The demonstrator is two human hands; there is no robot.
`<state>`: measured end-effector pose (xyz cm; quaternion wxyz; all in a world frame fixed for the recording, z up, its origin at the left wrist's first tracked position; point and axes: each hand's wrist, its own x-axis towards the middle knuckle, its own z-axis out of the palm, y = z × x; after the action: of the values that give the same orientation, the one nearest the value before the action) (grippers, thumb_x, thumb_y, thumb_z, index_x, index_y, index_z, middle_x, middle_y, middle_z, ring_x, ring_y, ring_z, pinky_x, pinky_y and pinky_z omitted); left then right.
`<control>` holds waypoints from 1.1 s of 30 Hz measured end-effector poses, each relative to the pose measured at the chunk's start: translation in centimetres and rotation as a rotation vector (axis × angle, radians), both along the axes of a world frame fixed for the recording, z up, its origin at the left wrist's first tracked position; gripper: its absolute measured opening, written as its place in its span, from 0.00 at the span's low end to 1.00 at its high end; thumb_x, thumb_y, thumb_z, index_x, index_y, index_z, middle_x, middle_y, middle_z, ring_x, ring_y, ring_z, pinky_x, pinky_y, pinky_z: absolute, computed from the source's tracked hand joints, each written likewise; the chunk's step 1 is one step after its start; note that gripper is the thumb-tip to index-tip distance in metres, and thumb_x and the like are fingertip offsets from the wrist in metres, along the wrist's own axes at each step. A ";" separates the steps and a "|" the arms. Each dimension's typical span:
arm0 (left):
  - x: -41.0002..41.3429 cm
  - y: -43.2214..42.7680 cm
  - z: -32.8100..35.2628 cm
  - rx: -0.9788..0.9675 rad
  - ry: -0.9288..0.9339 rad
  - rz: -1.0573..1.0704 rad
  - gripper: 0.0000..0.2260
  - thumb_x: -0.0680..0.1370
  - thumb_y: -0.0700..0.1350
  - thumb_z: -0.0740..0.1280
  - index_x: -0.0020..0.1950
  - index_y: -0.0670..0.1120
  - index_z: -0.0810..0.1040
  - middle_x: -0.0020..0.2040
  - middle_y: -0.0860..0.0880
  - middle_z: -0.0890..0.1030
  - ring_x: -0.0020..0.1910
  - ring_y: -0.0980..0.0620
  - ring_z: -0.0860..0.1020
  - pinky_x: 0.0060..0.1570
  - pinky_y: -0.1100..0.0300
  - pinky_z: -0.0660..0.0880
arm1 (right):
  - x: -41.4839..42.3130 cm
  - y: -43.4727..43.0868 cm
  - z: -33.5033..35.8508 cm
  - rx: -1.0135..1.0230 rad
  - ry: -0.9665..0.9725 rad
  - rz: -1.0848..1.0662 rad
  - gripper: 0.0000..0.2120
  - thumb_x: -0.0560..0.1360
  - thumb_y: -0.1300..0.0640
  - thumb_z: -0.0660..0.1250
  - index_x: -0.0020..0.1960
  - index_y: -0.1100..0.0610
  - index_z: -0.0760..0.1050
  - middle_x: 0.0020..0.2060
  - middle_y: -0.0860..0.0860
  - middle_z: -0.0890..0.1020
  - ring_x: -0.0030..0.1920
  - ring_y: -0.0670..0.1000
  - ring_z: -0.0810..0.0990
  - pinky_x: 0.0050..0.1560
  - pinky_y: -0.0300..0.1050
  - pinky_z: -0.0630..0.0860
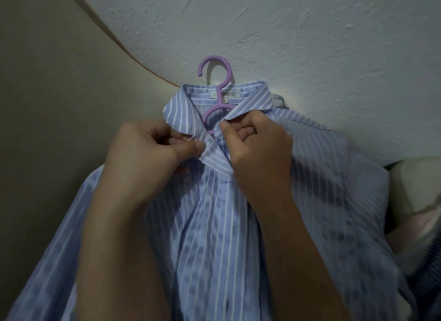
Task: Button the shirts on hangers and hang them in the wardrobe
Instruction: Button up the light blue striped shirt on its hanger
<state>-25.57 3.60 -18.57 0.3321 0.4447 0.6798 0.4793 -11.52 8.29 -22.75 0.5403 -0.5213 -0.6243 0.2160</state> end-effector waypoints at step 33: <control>1.5 0.3 0.4 0.151 -0.162 0.100 0.05 0.67 0.38 0.80 0.38 0.42 0.85 0.31 0.47 0.83 0.30 0.54 0.78 0.28 0.65 0.74 | 2.6 0.1 1.2 -0.098 0.211 0.188 0.08 0.73 0.61 0.74 0.38 0.58 0.78 0.26 0.49 0.78 0.27 0.52 0.79 0.26 0.36 0.71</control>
<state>-24.11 3.85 -18.16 0.3274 0.3939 0.6340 0.5794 -8.88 8.41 -21.58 0.5543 -0.4607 -0.5988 0.3492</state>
